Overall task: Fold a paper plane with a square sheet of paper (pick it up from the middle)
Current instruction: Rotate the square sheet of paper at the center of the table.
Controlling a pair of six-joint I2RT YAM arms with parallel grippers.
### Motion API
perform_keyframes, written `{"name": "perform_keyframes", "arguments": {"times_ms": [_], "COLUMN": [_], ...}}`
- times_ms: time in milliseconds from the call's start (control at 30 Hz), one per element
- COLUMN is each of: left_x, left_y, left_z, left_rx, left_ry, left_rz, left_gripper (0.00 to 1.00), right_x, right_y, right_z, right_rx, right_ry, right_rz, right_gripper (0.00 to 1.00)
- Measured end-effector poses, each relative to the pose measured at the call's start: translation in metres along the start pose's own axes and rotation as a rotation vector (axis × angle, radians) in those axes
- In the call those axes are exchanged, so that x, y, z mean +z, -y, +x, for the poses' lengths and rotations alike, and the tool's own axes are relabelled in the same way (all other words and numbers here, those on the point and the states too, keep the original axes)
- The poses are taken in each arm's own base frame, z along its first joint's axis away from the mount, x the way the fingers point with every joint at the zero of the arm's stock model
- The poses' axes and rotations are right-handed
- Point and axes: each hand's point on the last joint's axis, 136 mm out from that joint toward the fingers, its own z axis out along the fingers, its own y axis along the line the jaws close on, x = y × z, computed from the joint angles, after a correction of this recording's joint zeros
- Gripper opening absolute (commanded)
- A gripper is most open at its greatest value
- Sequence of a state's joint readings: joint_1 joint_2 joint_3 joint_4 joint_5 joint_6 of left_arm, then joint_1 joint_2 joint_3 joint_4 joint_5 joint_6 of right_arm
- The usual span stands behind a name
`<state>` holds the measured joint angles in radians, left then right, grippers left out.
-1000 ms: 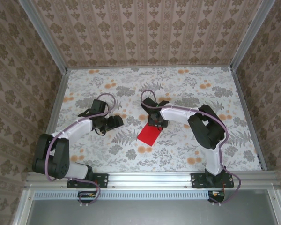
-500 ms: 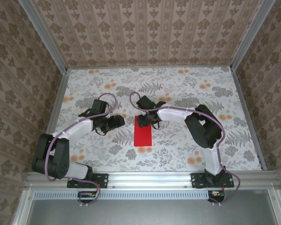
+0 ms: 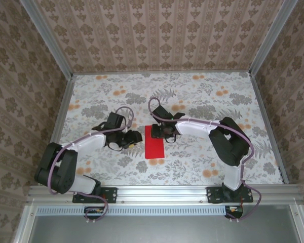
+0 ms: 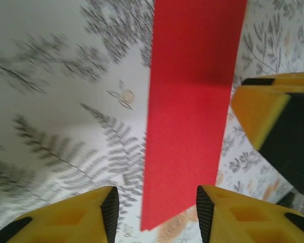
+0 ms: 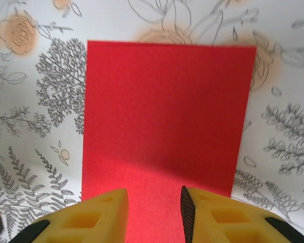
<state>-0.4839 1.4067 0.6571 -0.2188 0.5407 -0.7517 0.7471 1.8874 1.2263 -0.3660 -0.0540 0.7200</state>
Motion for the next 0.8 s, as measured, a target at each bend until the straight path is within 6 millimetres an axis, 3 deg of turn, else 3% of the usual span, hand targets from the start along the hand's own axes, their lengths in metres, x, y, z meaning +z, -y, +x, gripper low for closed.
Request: {"name": "perform_keyframes", "arguments": {"times_ms": [367, 800], "left_x": [0.018, 0.033], "left_y": [0.01, 0.004], "left_z": [0.037, 0.049], "left_rx": [-0.019, -0.049], "left_ry": [-0.108, -0.164], "left_rz": [0.015, -0.013], "left_gripper": [0.44, 0.47], "right_x": [0.021, 0.024], "right_y": [0.0, 0.007], "right_z": [0.006, 0.004], "right_rx": [0.074, 0.189], "right_ry": [-0.049, -0.036], "right_rz": [0.006, -0.016], "right_gripper": [0.33, 0.33]}}
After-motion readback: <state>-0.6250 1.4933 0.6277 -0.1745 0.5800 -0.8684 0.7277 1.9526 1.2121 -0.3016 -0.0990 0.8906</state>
